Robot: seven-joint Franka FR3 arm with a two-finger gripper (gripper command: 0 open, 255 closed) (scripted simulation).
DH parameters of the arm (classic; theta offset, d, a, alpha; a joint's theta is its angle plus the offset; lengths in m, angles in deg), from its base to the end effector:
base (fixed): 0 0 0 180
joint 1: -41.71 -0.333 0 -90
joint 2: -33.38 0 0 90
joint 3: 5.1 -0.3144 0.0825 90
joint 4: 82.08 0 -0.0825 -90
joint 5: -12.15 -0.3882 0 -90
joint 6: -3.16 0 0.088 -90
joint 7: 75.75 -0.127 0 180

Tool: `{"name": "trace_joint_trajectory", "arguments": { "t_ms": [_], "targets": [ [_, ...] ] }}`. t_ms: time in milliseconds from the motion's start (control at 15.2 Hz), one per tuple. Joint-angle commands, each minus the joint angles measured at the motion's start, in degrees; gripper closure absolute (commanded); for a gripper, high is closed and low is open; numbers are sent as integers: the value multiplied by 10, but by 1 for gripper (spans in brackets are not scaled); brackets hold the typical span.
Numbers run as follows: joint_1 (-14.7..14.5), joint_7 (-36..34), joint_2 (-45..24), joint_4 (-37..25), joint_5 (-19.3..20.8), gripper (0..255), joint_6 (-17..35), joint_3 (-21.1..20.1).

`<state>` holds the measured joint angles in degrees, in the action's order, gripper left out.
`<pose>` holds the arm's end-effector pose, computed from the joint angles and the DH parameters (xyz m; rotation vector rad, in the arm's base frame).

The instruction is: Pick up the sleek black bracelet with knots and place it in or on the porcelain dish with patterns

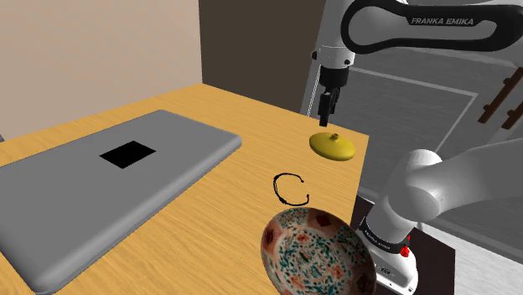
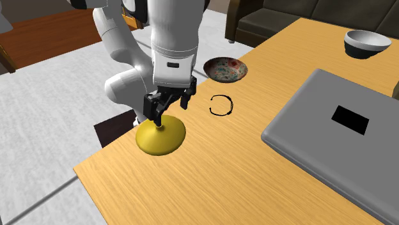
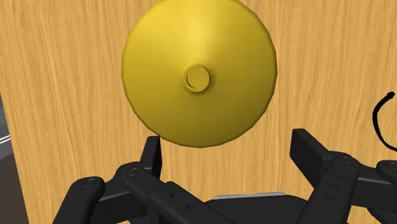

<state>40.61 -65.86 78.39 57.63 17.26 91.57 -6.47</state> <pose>0.3034 0.0027 0.5288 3.0213 0.3187 -0.1779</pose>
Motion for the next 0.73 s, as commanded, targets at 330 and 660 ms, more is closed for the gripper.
{"name": "trace_joint_trajectory", "arguments": {
  "t_ms": [330, 660],
  "targets": [
    [-32, -60, 30, 40, -57, 0, 18, -56],
    [-67, -122, 42, 64, -117, 0, 43, -118]
  ]
}}
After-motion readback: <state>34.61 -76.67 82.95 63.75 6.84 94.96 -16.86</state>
